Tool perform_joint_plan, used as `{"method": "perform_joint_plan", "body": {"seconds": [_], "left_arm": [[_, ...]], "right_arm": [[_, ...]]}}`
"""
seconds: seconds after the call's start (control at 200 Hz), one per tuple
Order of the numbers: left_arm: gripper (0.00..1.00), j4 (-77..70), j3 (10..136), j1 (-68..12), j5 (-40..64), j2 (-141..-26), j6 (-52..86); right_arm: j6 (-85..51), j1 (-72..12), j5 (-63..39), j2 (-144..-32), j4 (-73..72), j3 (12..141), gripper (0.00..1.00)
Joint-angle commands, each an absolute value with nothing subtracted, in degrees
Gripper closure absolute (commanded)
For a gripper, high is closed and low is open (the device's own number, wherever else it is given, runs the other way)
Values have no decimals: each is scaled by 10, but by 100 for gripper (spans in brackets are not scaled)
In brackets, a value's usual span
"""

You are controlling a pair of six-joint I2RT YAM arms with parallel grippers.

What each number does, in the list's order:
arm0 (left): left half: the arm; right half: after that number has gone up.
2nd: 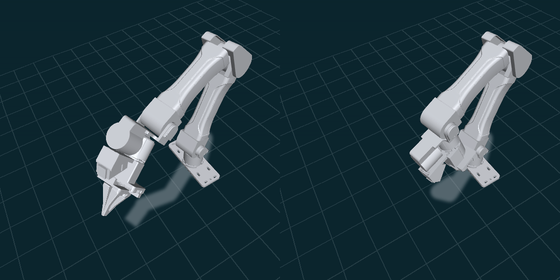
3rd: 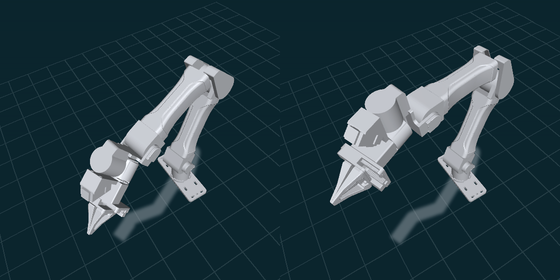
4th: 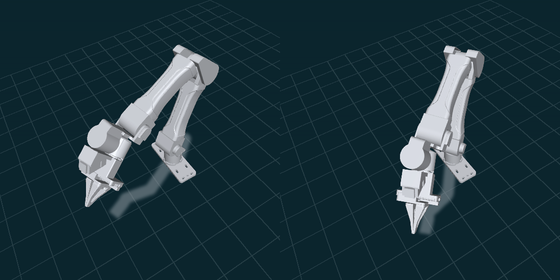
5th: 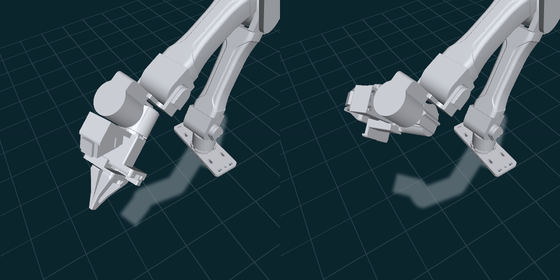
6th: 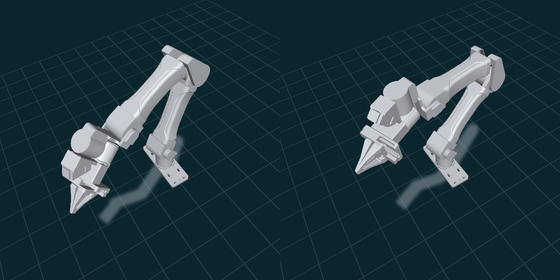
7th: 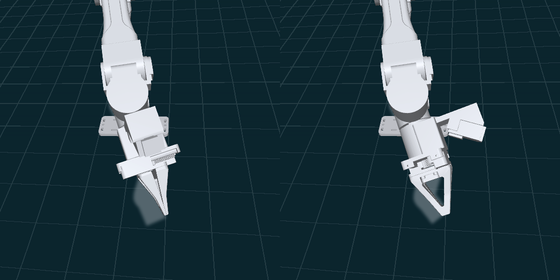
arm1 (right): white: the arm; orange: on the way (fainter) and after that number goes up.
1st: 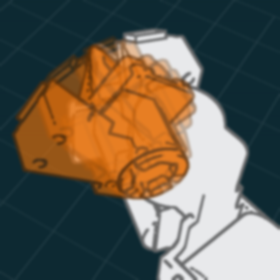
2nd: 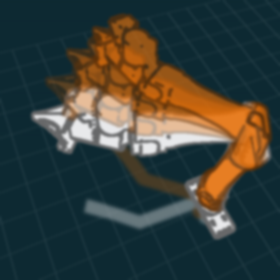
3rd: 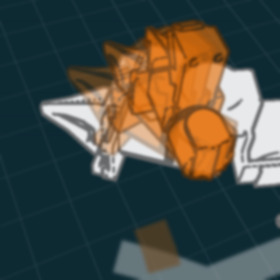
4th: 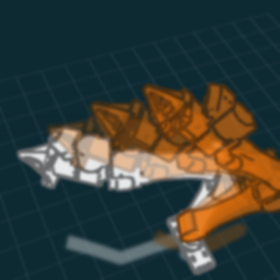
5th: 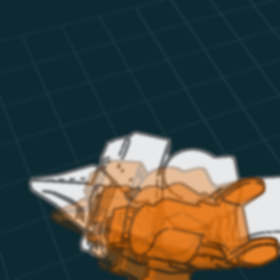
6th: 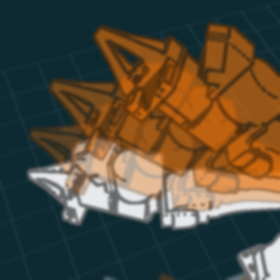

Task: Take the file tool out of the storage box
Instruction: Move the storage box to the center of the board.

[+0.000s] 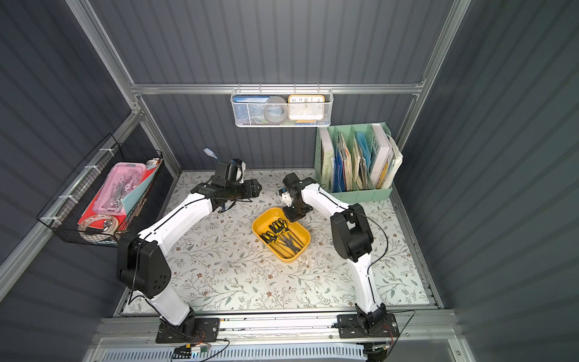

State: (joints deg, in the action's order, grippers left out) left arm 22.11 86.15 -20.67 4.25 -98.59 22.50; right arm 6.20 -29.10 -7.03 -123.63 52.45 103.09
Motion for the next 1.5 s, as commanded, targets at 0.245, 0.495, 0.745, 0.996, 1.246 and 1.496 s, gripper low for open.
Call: {"method": "perform_joint_plan", "body": {"seconds": [0.245,0.495,0.745,0.996,1.246,1.496], "left_arm": [[22,238,875,-206,34,-977,212],[22,209,852,-206,46,-972,225],[22,209,845,-206,42,-966,224],[21,213,837,-206,39,-951,224],[19,215,834,-206,39,-949,217],[14,209,863,-206,45,-949,229]], "right_arm": [[3,-265,49,-1009,473,769,100],[-51,-108,41,-874,470,648,100],[4,-16,23,-882,431,621,100],[98,32,35,-951,439,657,100],[93,56,21,-1004,466,724,91],[55,56,-17,-984,476,739,54]]}}
